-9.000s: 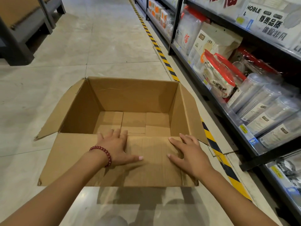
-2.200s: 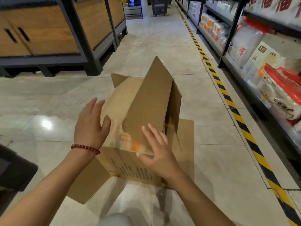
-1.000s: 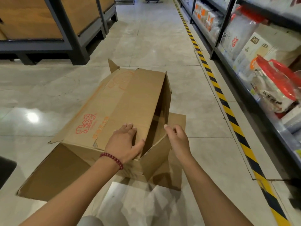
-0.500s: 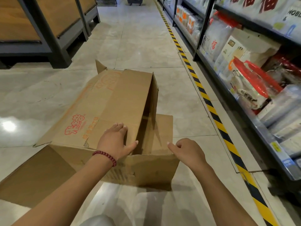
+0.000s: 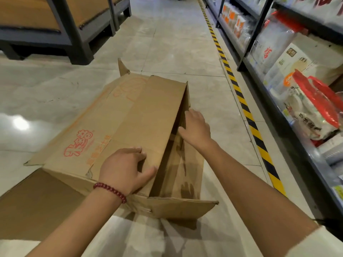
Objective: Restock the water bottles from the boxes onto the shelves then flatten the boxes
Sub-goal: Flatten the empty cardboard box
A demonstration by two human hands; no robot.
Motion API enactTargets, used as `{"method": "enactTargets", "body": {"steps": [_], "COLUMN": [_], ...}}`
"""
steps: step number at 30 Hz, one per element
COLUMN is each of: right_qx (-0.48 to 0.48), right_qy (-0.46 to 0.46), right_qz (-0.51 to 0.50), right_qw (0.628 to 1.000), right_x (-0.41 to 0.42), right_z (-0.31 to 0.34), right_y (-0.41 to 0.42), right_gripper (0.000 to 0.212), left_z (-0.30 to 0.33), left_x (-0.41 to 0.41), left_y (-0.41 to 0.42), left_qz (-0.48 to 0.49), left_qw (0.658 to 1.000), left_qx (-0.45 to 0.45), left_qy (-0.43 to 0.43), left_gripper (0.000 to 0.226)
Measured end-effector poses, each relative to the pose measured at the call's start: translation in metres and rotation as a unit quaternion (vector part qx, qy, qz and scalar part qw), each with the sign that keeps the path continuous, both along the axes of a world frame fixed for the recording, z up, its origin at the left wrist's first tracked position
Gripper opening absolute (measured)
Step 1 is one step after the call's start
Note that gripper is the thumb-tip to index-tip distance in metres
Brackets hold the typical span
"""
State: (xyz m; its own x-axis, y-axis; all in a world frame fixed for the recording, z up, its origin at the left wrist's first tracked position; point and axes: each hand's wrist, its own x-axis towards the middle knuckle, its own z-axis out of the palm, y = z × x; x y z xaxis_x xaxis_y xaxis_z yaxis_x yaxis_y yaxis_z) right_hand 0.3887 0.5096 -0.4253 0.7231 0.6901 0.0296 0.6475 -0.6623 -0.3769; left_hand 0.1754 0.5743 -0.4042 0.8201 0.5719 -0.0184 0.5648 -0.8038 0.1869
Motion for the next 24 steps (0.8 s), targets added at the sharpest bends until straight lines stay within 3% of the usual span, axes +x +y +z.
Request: {"method": "enactTargets", "body": {"steps": [5,9,14,19,24], "right_qx": [-0.125,-0.147,-0.181,-0.208,-0.236], "right_qy": [-0.09,-0.146,-0.145,-0.103,-0.053], "right_qz": [0.041,0.041,-0.007,-0.057,-0.137], "right_qw": [0.987,0.978,0.973,0.971,0.961], "right_x": [0.034,0.048,0.07,0.099,0.131], "right_z": [-0.002,-0.003,0.004,0.008,0.001], "right_y": [0.013,0.006,-0.003,0.002,0.008], "right_gripper": [0.058,0.054,0.053,0.07,0.083], "left_z": [0.003,0.012,0.021,0.025,0.023], "left_x": [0.005,0.016,0.037,0.045,0.042], "left_y": [0.006,0.009,0.018,0.042,0.062], "left_qz": [0.007,0.027,0.03,0.103,0.068], "left_qw": [0.999,0.997,0.992,0.976,0.964], "left_qx": [0.04,0.061,0.07,-0.009,-0.069], "left_qy": [-0.034,0.029,0.102,0.192,0.249], "left_gripper": [0.031,0.022,0.058,0.108,0.124]}}
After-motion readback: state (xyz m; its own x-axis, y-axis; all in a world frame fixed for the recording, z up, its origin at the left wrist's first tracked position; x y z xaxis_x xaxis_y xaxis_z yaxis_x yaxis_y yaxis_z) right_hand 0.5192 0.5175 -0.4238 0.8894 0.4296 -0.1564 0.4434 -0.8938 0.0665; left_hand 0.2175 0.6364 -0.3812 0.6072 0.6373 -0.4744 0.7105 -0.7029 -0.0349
